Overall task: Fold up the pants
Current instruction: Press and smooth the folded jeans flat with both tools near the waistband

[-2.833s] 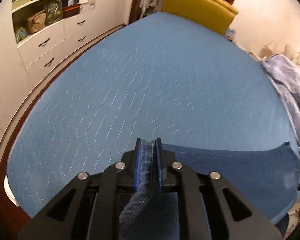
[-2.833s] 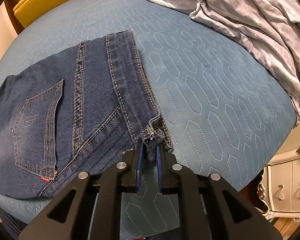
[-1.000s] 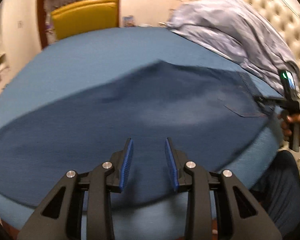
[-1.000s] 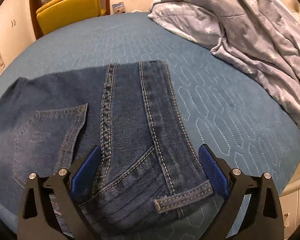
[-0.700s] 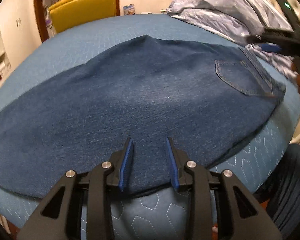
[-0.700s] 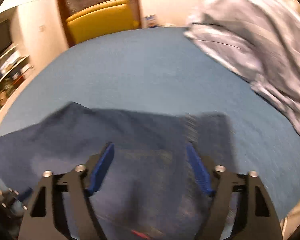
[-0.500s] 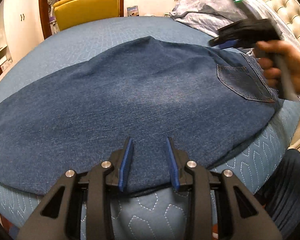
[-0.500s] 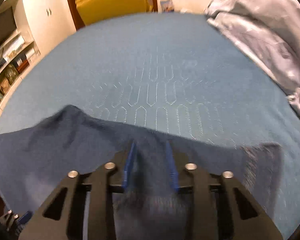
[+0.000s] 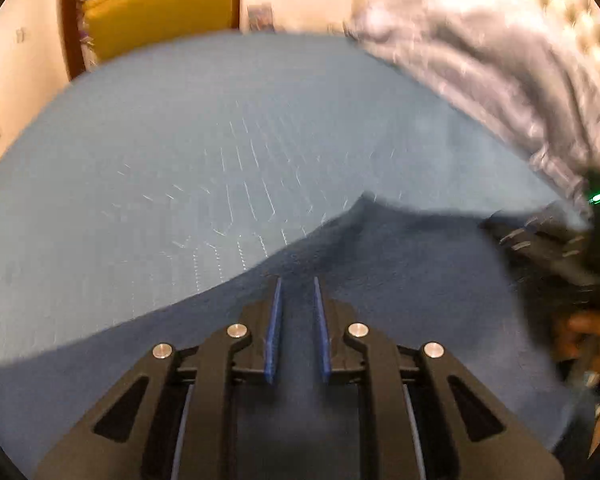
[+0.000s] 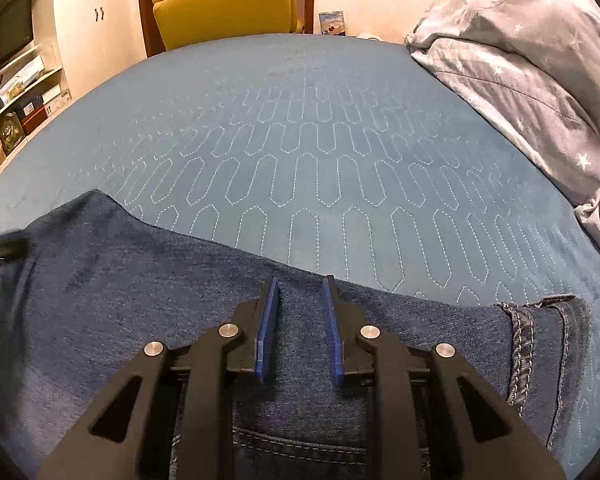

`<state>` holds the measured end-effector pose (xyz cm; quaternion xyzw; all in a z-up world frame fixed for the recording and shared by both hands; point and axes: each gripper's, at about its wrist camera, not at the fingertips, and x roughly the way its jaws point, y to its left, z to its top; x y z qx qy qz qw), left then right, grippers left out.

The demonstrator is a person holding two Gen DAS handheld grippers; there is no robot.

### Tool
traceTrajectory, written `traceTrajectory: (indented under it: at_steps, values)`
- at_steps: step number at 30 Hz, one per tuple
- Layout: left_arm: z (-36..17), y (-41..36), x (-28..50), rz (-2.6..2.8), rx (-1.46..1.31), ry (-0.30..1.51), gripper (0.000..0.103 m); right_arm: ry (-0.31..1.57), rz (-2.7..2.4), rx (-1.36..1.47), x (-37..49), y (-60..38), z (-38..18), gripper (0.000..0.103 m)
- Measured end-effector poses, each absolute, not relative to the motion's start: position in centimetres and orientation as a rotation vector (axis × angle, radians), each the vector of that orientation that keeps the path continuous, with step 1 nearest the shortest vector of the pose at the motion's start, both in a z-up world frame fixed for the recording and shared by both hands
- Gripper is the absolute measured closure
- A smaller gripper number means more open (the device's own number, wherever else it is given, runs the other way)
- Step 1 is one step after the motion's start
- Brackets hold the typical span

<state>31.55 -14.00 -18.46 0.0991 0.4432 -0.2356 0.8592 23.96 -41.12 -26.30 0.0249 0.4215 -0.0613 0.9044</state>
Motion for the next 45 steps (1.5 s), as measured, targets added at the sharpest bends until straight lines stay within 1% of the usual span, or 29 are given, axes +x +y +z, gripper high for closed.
traceTrajectory:
  at_steps: [1,3,4,7,8,9,10,11,12,14,16,18,19,21,23,26,27,29,31,32,33,36,37,39,41,45]
  values:
    - [-19.3,-14.0,32.6,-0.455,0.235,0.938,0.089,0.870,-0.124,0.057,23.9,-41.2,-26.3,0.081]
    - [-20.2,-12.8,34.8,-0.407,0.202,0.944,0.089,0.869,-0.121,0.063,23.5,-40.9,-26.3,0.081]
    - [-20.4,-11.9,35.7,-0.376,0.170,0.958,0.086,0.869,-0.122,0.062,23.5,-40.9,-26.3,0.081]
    - [-20.0,-10.3,36.2,-0.339,0.126,0.978,0.086,0.869,-0.123,0.061,23.6,-41.1,-26.4,0.081]
    - [-19.5,-9.8,35.9,-0.306,0.121,0.973,0.083,0.869,-0.122,0.061,23.7,-41.1,-26.4,0.081]
    - [-18.6,-9.3,35.1,-0.284,0.099,0.952,0.075,0.869,-0.122,0.062,23.7,-41.1,-26.4,0.081]
    - [-17.7,-8.9,34.2,-0.291,0.065,0.926,0.064,0.870,-0.121,0.064,23.8,-41.2,-26.3,0.081]
    - [-16.5,-8.5,32.2,-0.290,0.039,0.887,0.059,0.873,-0.119,0.066,23.9,-41.4,-26.3,0.081]
    - [-15.7,-8.4,30.5,-0.274,0.033,0.860,0.050,0.872,-0.111,0.080,23.9,-41.6,-26.1,0.081]
    - [-14.9,-8.6,26.5,-0.265,0.009,0.850,0.044,0.865,-0.089,0.130,23.5,-42.4,-25.1,0.078]
    - [-15.1,-9.5,23.1,-0.285,0.008,0.872,0.043,0.830,-0.114,0.210,21.0,-43.5,-22.7,0.066]
    - [-15.6,-11.0,18.8,-0.339,0.006,0.869,0.044,0.778,-0.131,0.207,17.2,-43.5,-20.6,0.036]
    - [-16.2,-12.4,16.7,-0.358,0.024,0.887,0.049,0.774,-0.135,0.193,15.4,-43.2,-20.2,0.034]
    - [-17.3,-15.5,14.3,-0.439,0.092,0.897,0.061,0.824,-0.138,0.134,11.6,-42.0,-21.0,0.034]
    - [-18.4,-18.7,12.4,-0.511,0.182,0.902,0.061,0.862,-0.181,0.075,8.8,-41.1,-22.3,0.034]
    - [-20.6,-20.1,11.8,-0.537,0.187,0.962,0.061,0.940,-0.199,0.053,6.5,-40.5,-24.9,0.033]
    - [-20.7,-20.4,11.6,-0.535,0.207,0.937,0.061,0.917,-0.211,0.057,5.7,-40.4,-25.4,0.031]
    - [-20.6,-20.6,11.3,-0.530,0.224,0.937,0.059,0.907,-0.234,0.069,5.1,-40.5,-25.8,0.024]
    - [-20.6,-20.5,11.2,-0.520,0.189,0.941,0.054,0.907,-0.255,0.100,4.9,-40.8,-25.9,0.021]
    - [-20.6,-20.4,10.8,-0.508,0.190,0.937,0.053,0.907,-0.260,0.103,4.9,-40.9,-25.9,0.019]
    - [-20.3,-20.6,10.5,-0.495,0.205,0.930,0.049,0.908,-0.265,0.101,4.9,-41.0,-25.9,0.016]
    - [-18.4,-20.2,9.6,-0.451,0.179,0.852,0.038,0.913,-0.265,0.119,4.8,-41.4,-26.1,0.015]
    - [-18.0,-20.0,9.8,-0.460,0.145,0.857,0.036,0.913,-0.262,0.125,4.7,-41.5,-26.1,0.015]
    - [-18.6,-20.2,10.5,-0.439,0.144,0.918,0.036,0.911,-0.262,0.123,4.7,-41.6,-26.1,0.015]
    - [-20.3,-20.0,11.1,-0.391,0.151,0.996,0.035,0.912,-0.266,0.124,4.8,-41.5,-26.1,0.015]
    - [-20.4,-20.3,10.9,-0.390,0.164,0.985,0.033,0.914,-0.275,0.124,4.8,-41.3,-26.0,0.015]
